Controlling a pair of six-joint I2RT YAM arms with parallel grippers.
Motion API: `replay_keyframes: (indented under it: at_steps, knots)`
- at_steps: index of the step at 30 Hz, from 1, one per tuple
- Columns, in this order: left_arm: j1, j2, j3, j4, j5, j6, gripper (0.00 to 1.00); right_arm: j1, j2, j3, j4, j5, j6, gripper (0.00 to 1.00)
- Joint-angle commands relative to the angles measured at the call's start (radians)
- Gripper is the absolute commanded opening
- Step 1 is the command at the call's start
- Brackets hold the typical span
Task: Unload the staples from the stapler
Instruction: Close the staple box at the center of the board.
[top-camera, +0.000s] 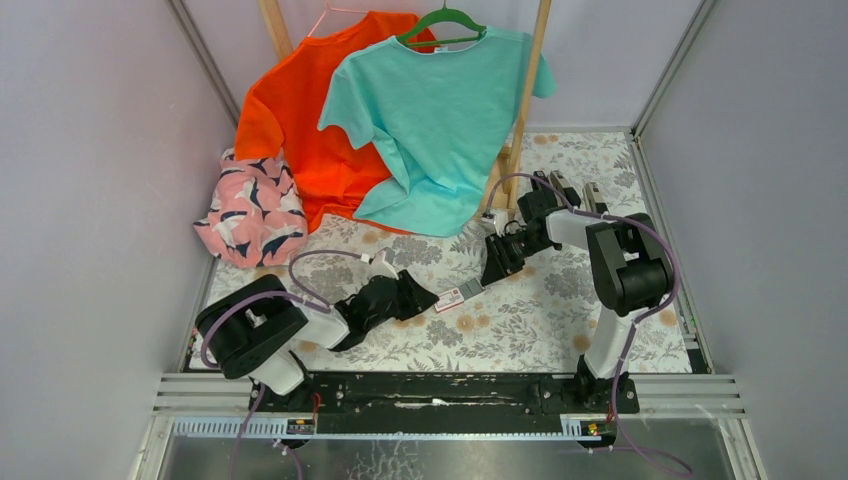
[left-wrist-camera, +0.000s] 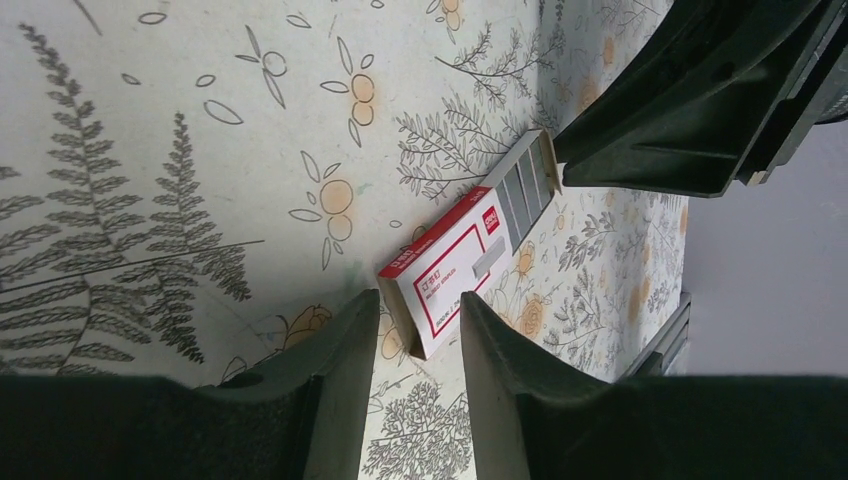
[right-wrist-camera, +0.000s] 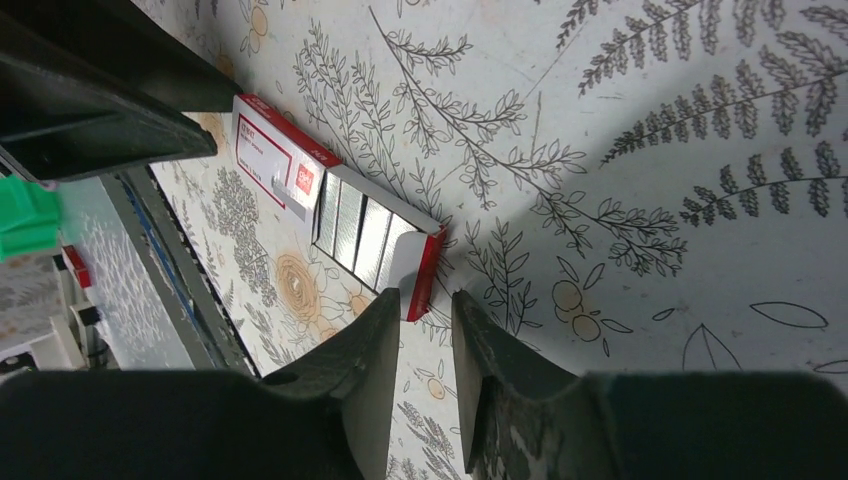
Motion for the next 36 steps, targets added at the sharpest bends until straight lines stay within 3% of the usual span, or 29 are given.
replay_keyframes:
  at_steps: [1,20,28,36]
  knots:
    - [0.002,0.048,0.015,0.013,0.022,-0.018,0.43,-0.01,0.015,0.023,0.025,-0.029,0.053,0.33]
    - [0.007,0.049,0.026,-0.044,0.013,-0.03,0.36,-0.009,0.053,0.023,0.034,-0.023,0.085,0.3]
    - [0.007,0.007,0.005,-0.067,0.033,-0.039,0.37,-0.01,0.041,0.015,0.044,-0.019,0.092,0.29]
    - [-0.009,0.121,0.012,0.052,0.099,-0.085,0.38,-0.009,0.036,0.009,0.046,-0.016,0.094,0.29]
